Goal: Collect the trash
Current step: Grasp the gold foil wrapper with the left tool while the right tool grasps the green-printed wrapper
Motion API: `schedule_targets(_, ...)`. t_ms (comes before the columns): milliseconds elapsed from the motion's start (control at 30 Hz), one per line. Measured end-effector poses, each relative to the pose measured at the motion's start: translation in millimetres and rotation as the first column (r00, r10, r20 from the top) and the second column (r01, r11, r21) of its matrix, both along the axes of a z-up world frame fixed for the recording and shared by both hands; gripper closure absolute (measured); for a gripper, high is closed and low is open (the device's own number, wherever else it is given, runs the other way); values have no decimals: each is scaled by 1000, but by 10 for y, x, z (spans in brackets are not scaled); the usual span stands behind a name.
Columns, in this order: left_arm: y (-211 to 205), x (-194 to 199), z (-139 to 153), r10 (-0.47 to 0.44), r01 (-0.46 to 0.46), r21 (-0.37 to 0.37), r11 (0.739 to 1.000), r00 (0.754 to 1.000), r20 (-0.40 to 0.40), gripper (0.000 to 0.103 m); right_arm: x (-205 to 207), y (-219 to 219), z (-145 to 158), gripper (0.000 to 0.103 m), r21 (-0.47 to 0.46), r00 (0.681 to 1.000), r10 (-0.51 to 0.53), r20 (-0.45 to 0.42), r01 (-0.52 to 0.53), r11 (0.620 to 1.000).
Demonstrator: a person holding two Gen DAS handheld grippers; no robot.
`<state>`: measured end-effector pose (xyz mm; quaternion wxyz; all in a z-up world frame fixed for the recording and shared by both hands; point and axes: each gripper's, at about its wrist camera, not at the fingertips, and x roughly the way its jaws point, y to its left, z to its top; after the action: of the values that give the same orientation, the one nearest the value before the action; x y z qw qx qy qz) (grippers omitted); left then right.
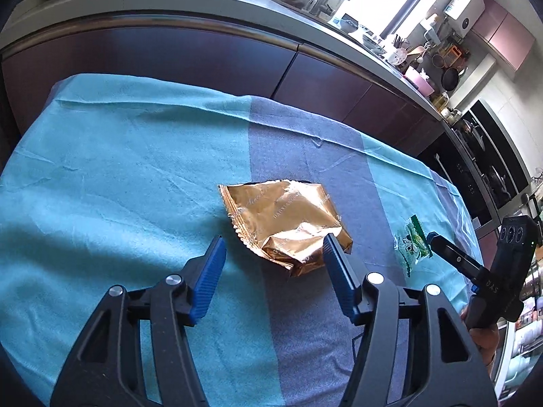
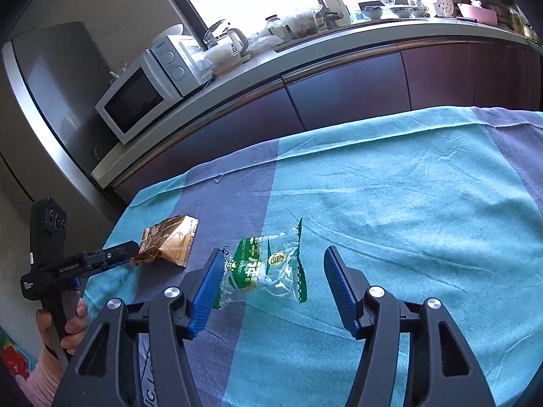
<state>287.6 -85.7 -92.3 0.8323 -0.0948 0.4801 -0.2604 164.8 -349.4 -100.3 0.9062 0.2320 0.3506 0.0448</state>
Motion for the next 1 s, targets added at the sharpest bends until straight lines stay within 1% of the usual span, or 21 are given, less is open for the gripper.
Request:
schedule_targets(100, -38, 27, -43, -3, 3, -9, 1000, 1000, -13, 45, 18, 0, -16, 44, 15, 1000, 12, 0, -12, 1000)
schedule_targets(167, -67, 40, -48, -9, 9, -9, 1000, 1000, -10, 49, 22, 11, -25, 44, 19, 1000, 24, -1, -24, 1000)
schedule_targets(200, -76, 43, -52, -12, 12, -11, 1000, 1000, -13, 54, 24, 22, -30, 45, 20, 1000, 30, -2, -30, 999)
schedule_targets(233, -90, 46, -60, -16, 16, -12, 1000, 1000, -18, 61, 26, 32, -38, 47, 21, 999, 36, -3, -36, 999)
schedule_targets(267, -98, 42, -63, -19, 18, -11, 1000, 1000, -18, 65, 26, 42, -43, 49, 22, 999, 39, -5, -39, 999)
schedule_targets(333, -119, 30, -75, -22, 22, -4, 1000, 1000, -16, 76, 28, 55, -57, 58, 24, 999, 49, -11, -49, 999)
schedule_targets(400, -126, 14, -86, -26, 26, -6, 1000, 1000, -17, 83, 25, 61, -66, 63, 27, 998, 55, -12, -55, 998)
schedule_targets(433, -133, 4, -89, -27, 27, -7, 1000, 999, -17, 87, 24, 70, -66, 69, 25, 998, 62, -11, -62, 998)
schedule_targets(500, -139, -26, -91, -30, 30, -5, 1000, 999, -12, 93, 17, 85, -58, 77, 22, 998, 68, -8, -68, 997)
schedule_targets(667, -128, -141, -56, -39, 39, -9, 999, 999, 15, 96, -5, 112, -24, 90, 23, 996, 87, 9, -87, 996)
schedule_targets(700, -123, -173, -39, -41, 41, -13, 999, 999, 21, 96, -11, 119, -20, 95, 24, 996, 90, 10, -90, 996)
schedule_targets(733, -111, -205, -26, -45, 45, -18, 999, 999, 25, 98, -20, 128, -16, 97, 28, 995, 94, 13, -95, 995)
schedule_targets(800, -89, -274, 5, -51, 52, -19, 998, 998, 39, 99, -39, 133, -11, 99, 32, 995, 100, 18, -101, 994)
schedule_targets(1000, 62, -493, 89, -55, 58, -43, 997, 996, 63, 99, -144, 152, 44, 100, 56, 993, 106, 49, -109, 992)
